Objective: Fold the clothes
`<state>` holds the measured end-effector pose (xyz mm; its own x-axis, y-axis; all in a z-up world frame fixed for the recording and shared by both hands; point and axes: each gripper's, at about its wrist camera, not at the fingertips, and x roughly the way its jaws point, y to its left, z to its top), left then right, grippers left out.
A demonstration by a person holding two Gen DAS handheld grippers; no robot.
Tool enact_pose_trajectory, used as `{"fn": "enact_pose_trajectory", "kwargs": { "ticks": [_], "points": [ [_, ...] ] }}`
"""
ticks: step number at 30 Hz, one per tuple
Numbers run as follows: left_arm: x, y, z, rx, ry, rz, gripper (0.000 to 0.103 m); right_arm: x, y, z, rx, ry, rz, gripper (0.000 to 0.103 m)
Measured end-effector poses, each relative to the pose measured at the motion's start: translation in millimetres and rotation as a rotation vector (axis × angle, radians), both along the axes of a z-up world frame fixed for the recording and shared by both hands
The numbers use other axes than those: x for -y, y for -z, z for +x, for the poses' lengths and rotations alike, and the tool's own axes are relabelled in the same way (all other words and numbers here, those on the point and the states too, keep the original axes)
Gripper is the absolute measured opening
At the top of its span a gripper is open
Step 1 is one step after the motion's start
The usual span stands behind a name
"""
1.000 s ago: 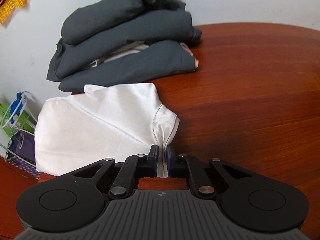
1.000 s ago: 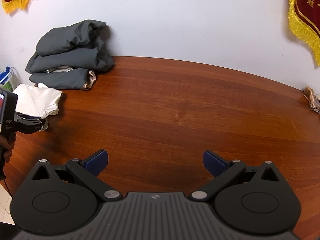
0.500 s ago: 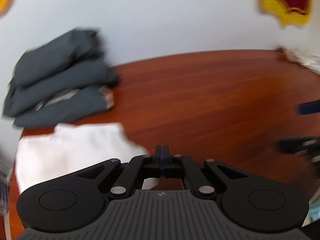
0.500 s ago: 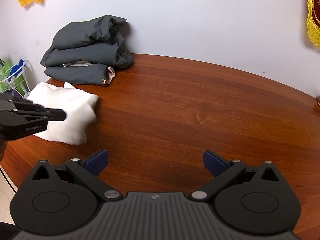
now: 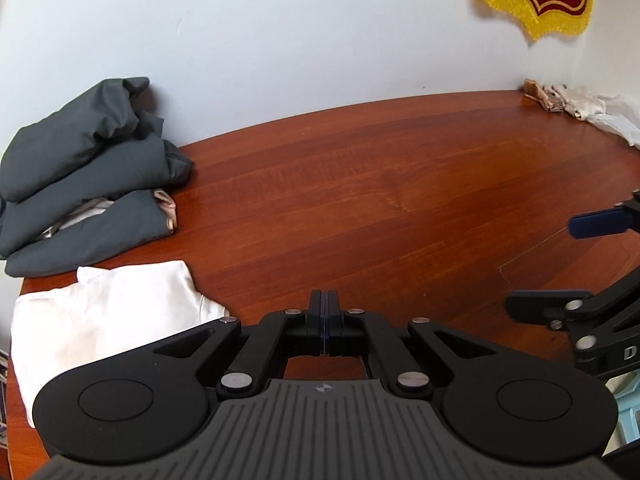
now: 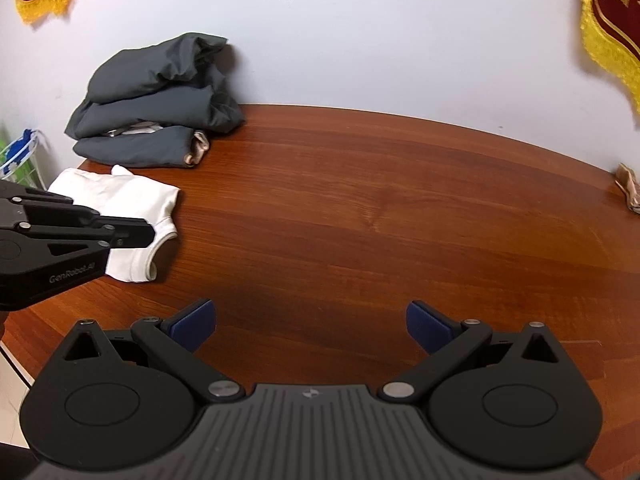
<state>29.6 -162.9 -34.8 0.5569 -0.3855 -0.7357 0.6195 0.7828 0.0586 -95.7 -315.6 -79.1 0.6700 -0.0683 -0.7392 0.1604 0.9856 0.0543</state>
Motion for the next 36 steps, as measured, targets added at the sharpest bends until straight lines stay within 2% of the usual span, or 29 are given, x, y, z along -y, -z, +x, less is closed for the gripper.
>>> {"fn": "enact_pose_trajectory", "kwargs": {
  "ticks": [5, 9, 22, 30, 36],
  "points": [
    [-5, 3, 3, 0.029, -0.073, 0.013, 0.009, 6, 2, -6, -0.006, 0.013, -0.001, 0.102],
    [-9, 8, 7, 0.064, -0.13, 0.043, 0.045, 7, 4, -8, -0.011, 0.01, -0.005, 0.102],
    [-18, 50, 37, 0.048, -0.222, 0.155, 0.055, 21, 8, -16, -0.025, 0.056, -0.02, 0.102],
    [-17, 83, 67, 0.033, -0.237, 0.247, 0.057, 31, 11, -21, -0.033, 0.088, -0.03, 0.102],
    [-17, 100, 84, 0.008, -0.248, 0.284, 0.059, 36, 7, -30, -0.037, 0.116, -0.033, 0.102]
  ]
}}
